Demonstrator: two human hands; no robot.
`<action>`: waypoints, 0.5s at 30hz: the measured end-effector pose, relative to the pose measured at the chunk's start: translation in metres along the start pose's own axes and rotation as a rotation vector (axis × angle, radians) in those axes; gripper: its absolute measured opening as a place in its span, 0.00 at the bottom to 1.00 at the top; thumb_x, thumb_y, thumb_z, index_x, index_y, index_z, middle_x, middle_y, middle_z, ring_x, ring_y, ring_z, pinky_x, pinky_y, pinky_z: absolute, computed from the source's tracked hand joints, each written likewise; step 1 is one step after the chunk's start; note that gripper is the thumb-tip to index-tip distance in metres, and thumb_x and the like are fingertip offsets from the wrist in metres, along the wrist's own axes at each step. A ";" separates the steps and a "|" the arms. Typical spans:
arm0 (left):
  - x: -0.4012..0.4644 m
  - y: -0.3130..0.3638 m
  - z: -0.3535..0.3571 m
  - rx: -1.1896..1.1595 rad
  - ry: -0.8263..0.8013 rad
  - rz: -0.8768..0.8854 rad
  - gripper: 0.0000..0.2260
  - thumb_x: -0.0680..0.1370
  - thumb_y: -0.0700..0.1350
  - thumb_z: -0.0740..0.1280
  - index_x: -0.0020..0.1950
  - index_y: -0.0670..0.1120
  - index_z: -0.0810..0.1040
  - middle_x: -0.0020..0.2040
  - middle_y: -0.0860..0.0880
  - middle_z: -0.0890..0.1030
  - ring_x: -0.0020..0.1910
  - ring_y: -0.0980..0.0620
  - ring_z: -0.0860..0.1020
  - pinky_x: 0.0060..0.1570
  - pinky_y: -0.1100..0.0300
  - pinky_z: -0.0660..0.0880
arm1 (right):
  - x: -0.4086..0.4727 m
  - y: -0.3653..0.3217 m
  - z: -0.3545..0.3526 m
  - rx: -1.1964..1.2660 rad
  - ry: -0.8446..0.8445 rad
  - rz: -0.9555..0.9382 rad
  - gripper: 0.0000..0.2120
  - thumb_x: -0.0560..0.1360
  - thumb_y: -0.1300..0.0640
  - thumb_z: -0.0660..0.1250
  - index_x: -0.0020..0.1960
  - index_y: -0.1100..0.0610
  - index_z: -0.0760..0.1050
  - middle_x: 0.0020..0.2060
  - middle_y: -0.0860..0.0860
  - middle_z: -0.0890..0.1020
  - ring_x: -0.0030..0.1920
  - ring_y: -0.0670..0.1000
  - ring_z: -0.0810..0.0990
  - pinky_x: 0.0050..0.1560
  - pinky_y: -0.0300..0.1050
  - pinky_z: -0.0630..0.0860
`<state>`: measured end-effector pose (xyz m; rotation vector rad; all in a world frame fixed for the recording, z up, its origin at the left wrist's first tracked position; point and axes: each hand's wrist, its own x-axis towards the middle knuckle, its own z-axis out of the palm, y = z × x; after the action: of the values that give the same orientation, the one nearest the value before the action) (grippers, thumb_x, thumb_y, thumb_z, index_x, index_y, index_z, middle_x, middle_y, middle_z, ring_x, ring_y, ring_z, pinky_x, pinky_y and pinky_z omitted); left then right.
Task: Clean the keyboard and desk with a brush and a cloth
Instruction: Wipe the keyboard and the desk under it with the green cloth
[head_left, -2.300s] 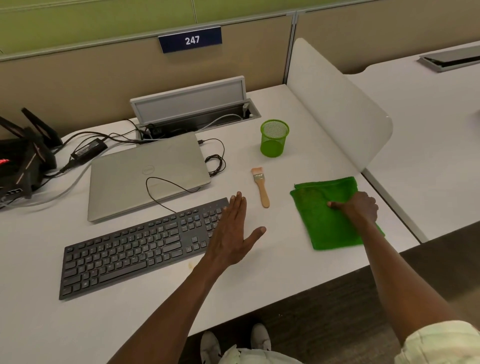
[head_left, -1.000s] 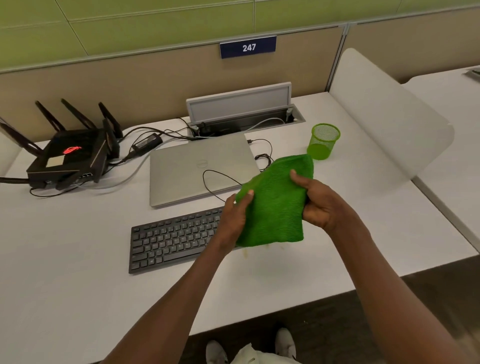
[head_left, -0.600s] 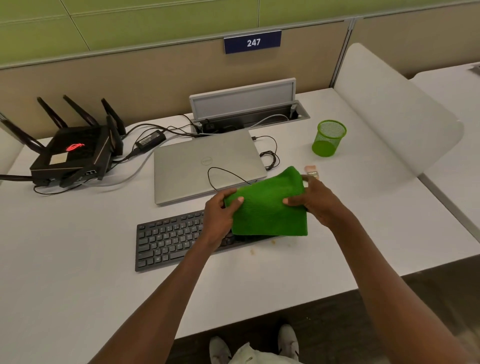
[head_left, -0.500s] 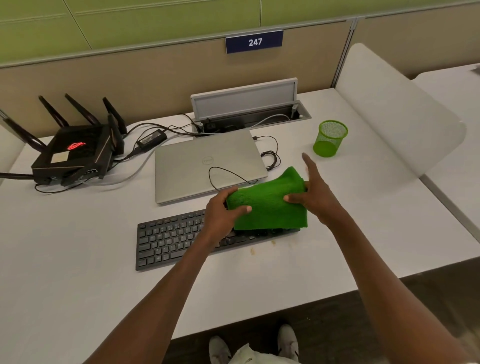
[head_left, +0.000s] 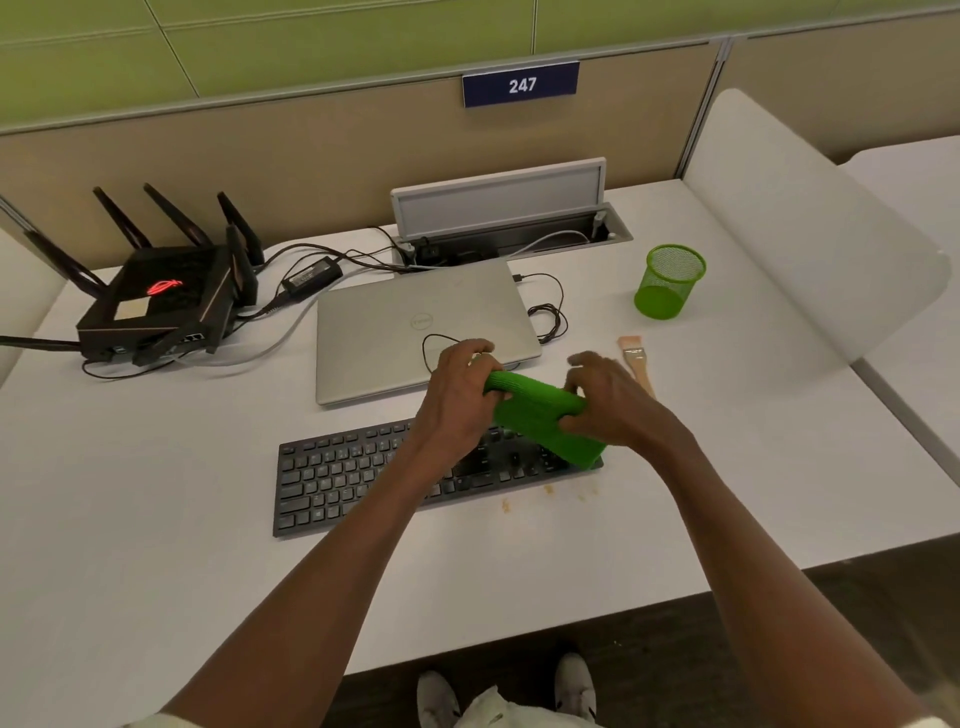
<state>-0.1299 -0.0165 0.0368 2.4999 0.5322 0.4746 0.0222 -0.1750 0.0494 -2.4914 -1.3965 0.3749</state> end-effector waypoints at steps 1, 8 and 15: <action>0.004 0.001 -0.002 -0.003 -0.018 0.026 0.10 0.76 0.39 0.74 0.56 0.39 0.81 0.65 0.42 0.77 0.66 0.42 0.71 0.65 0.47 0.71 | 0.001 -0.004 -0.002 0.083 -0.055 -0.015 0.20 0.67 0.52 0.75 0.55 0.59 0.76 0.62 0.57 0.76 0.60 0.58 0.75 0.58 0.51 0.74; 0.014 0.003 -0.008 -0.053 -0.039 0.086 0.12 0.76 0.45 0.69 0.58 0.45 0.79 0.58 0.47 0.79 0.59 0.44 0.75 0.58 0.44 0.73 | 0.009 -0.031 0.015 0.458 -0.070 -0.062 0.22 0.77 0.60 0.67 0.70 0.53 0.69 0.56 0.55 0.81 0.53 0.57 0.80 0.52 0.49 0.76; -0.016 -0.039 -0.011 -0.093 0.039 -0.321 0.25 0.84 0.48 0.65 0.79 0.41 0.64 0.77 0.42 0.67 0.76 0.44 0.65 0.73 0.55 0.61 | 0.013 -0.008 0.033 0.090 0.330 0.218 0.18 0.77 0.66 0.61 0.66 0.66 0.69 0.48 0.65 0.80 0.47 0.66 0.80 0.41 0.52 0.70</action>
<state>-0.1587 0.0111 0.0205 2.2647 0.8878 0.4125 0.0112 -0.1568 0.0199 -2.4957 -0.9655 0.0583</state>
